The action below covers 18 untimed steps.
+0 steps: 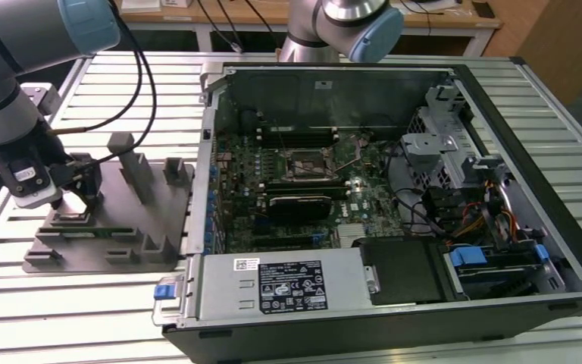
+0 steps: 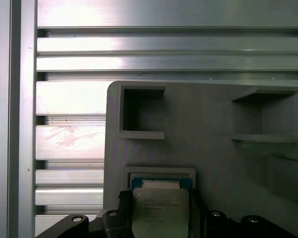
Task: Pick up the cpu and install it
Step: 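Pick up the cpu and move it towards the insertion slot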
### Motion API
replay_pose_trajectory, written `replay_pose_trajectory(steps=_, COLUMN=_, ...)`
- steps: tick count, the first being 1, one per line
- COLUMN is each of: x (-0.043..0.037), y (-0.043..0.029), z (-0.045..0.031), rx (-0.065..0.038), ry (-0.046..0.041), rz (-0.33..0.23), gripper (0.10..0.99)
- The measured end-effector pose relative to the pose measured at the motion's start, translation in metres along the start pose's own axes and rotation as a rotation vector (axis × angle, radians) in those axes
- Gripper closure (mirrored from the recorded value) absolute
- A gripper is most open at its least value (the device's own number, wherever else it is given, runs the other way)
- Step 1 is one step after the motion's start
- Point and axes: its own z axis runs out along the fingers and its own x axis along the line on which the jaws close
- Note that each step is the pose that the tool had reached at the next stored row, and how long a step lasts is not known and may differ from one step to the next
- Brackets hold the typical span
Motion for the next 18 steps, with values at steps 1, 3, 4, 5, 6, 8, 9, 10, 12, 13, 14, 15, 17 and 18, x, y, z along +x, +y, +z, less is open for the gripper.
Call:
replay_pose_trajectory(steps=1, x=0.0, y=0.0, z=0.0, rx=0.0, ry=-0.0001, rz=0.0, gripper=0.541)
replay_pose_trajectory(steps=3, x=0.0, y=0.0, z=-0.0001, rx=0.0, ry=0.0, rz=0.0, gripper=0.529)
replay_pose_trajectory(steps=4, x=0.0, y=0.0, z=-0.0001, rx=0.0, ry=0.0, rz=0.0, gripper=0.467)
replay_pose_trajectory(steps=5, x=0.0, y=0.0, z=-0.0001, rx=0.0, ry=0.0, rz=0.0, gripper=0.467)
replay_pose_trajectory(steps=6, x=0.0, y=0.0, z=-0.0002, rx=0.0, ry=-0.0001, rz=0.0, gripper=0.467)
replay_pose_trajectory(steps=8, x=0.0006, y=-0.0001, z=-0.0003, rx=0.0, ry=0.0003, rz=0.0, gripper=0.467)
replay_pose_trajectory(steps=9, x=0.0013, y=0.0, z=0.0, rx=0.0, ry=0.0001, rz=0.0, gripper=0.467)
replay_pose_trajectory(steps=10, x=0.0022, y=0.0, z=0.0002, rx=0.0, ry=0.0, rz=0.0, gripper=0.467)
replay_pose_trajectory(steps=12, x=0.0032, y=-0.0001, z=0.0006, rx=0.0, ry=-0.0001, rz=0.0, gripper=0.467)
replay_pose_trajectory(steps=13, x=0.0034, y=-0.0002, z=0.0009, rx=0.0, ry=-0.0001, rz=0.0, gripper=0.467)
replay_pose_trajectory(steps=14, x=0.0034, y=-0.0002, z=0.0015, rx=0.0, ry=-0.0002, rz=0.0, gripper=0.467)
replay_pose_trajectory(steps=15, x=0.0035, y=-0.0002, z=0.0021, rx=0.0, ry=-0.0001, rz=0.0, gripper=0.467)
replay_pose_trajectory(steps=17, x=0.0036, y=-0.0002, z=0.0028, rx=0.0, ry=0.0001, rz=0.0, gripper=0.467)
replay_pose_trajectory(steps=18, x=0.0036, y=-0.0002, z=0.0029, rx=0.0, ry=0.0001, rz=0.0, gripper=0.467)
